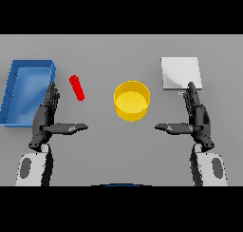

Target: Pick up the red beaker and tilt it to pour out 1 green nut into yellow bowl. Pick up the yellow bowl and place it on the metallic measuring scale.

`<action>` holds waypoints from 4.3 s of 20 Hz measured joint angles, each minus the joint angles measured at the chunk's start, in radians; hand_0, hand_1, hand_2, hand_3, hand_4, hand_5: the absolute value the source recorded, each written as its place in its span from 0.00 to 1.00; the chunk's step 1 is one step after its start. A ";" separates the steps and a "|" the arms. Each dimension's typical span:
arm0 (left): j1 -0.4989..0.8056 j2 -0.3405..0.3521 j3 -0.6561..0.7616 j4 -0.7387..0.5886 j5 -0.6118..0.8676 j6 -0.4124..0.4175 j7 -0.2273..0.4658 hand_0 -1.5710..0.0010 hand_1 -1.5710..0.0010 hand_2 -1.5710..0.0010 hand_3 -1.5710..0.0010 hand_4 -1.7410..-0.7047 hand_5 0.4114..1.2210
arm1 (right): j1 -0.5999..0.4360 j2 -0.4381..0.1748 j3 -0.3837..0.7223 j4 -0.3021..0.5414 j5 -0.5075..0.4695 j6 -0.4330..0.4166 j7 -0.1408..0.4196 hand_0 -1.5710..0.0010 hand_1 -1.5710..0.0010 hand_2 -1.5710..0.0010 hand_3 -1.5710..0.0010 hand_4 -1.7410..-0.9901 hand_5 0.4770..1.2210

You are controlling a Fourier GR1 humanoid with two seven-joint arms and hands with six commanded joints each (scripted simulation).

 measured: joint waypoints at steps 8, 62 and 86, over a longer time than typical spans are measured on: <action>0.043 0.057 -0.040 -0.057 -0.065 -0.017 -0.023 1.00 1.00 1.00 1.00 0.51 0.30 | 0.065 -0.075 0.057 -0.057 0.155 -0.024 -0.137 1.00 1.00 1.00 1.00 0.67 0.27; -0.545 0.022 0.066 0.621 -0.138 0.125 -0.187 0.02 0.02 0.02 0.02 0.04 0.85 | 0.076 -0.087 0.089 -0.119 0.186 -0.005 -0.113 1.00 1.00 1.00 1.00 0.64 0.26; -0.891 0.267 -0.609 0.615 -0.768 -0.058 0.072 0.00 0.00 0.00 0.00 0.05 0.97 | 0.075 -0.080 0.098 -0.132 0.203 -0.012 -0.090 1.00 1.00 1.00 1.00 0.64 0.32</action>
